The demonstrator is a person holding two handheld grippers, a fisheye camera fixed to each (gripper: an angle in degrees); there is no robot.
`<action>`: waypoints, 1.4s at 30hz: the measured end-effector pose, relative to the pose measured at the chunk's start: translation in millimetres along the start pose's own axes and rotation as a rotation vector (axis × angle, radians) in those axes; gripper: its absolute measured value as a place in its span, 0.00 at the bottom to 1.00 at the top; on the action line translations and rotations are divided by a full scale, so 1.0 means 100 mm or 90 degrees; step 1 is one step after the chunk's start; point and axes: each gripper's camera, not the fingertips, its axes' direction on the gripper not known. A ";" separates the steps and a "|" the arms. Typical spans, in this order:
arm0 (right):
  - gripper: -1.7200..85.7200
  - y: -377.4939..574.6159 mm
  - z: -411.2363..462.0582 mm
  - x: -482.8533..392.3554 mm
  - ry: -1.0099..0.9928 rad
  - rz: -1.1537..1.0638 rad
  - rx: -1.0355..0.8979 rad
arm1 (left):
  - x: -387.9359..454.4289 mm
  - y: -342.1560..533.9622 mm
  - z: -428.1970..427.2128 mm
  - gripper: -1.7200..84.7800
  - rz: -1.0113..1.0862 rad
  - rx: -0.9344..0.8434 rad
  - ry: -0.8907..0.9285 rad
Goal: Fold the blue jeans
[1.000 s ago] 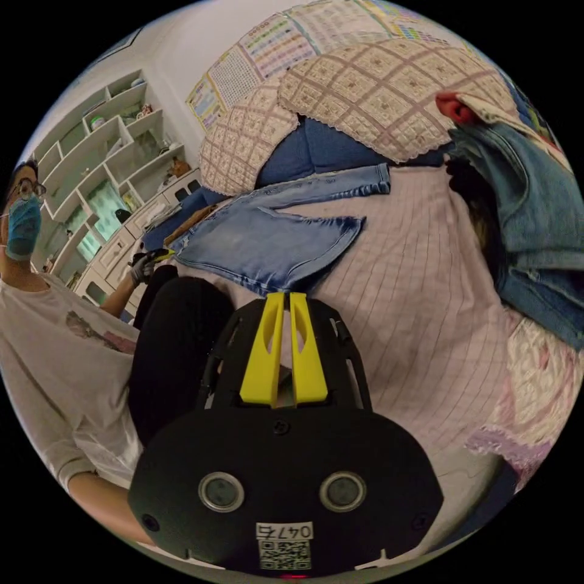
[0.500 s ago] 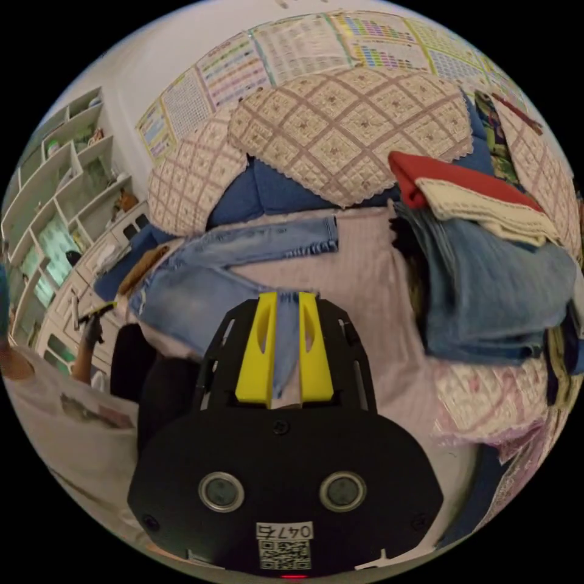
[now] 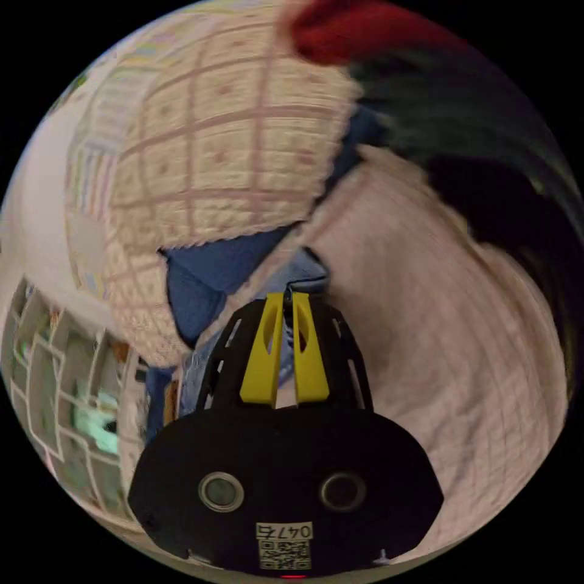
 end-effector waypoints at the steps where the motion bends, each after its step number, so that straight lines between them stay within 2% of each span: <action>1: 0.02 -0.01 0.10 -0.50 0.001 -0.125 -0.022 | -0.03 0.01 0.02 0.01 0.002 -0.006 -0.012; 2: 0.02 0.06 0.24 -1.03 -0.003 -0.259 -0.058 | -0.09 0.02 0.03 0.01 -0.013 -0.004 -0.032; 5: 0.02 0.60 0.71 -2.18 -0.049 -0.539 -0.193 | -0.11 -0.17 -0.03 0.01 -0.004 0.025 -0.020; 8: 0.02 1.28 1.20 -2.86 -0.102 -0.697 -0.334 | -0.08 -0.33 0.00 0.01 0.017 0.025 -0.082; 11: 0.02 1.54 1.43 -3.13 -0.087 -0.742 -0.363 | 0.00 -0.48 0.06 0.01 0.048 0.013 -0.102; 15: 0.02 0.96 1.11 -2.93 -0.063 -0.641 -0.262 | 0.04 -0.67 0.13 0.01 0.056 -0.005 -0.078; 19: 0.01 0.07 0.11 -1.82 -0.067 -0.345 -0.116 | 0.05 -0.82 0.19 0.01 0.056 -0.008 -0.067; 22: 0.02 -0.09 -0.53 -0.86 -0.045 -0.156 -0.046 | 0.08 -0.93 0.30 0.01 0.056 -0.024 -0.060; 25: 0.02 0.03 -0.91 -0.18 0.059 -0.045 -0.032 | 0.15 -1.02 0.40 0.01 0.065 -0.039 -0.077; 28: 0.05 0.19 -1.15 0.14 0.087 -0.002 -0.051 | 0.23 -1.08 0.46 0.01 0.070 -0.041 -0.088; 31: 0.06 0.34 -1.55 0.04 0.089 -0.012 -0.014 | 0.33 -1.13 0.55 0.01 0.081 -0.044 -0.102; 33: 0.06 0.45 -1.88 -0.23 0.070 -0.068 0.026 | 0.47 -1.16 0.63 0.01 0.112 -0.048 -0.122; 37: 0.06 1.01 -2.79 -1.26 0.089 -0.301 0.160 | 0.95 -1.20 0.79 0.01 0.201 -0.086 -0.170; 39: 0.05 1.42 -3.11 -1.62 0.089 -0.387 0.213 | 1.53 -1.24 0.75 0.01 0.297 -0.070 -0.267; 42: 0.04 2.17 -3.42 -1.99 0.075 -0.491 0.235 | 2.12 -1.29 0.49 0.01 0.368 -0.011 -0.376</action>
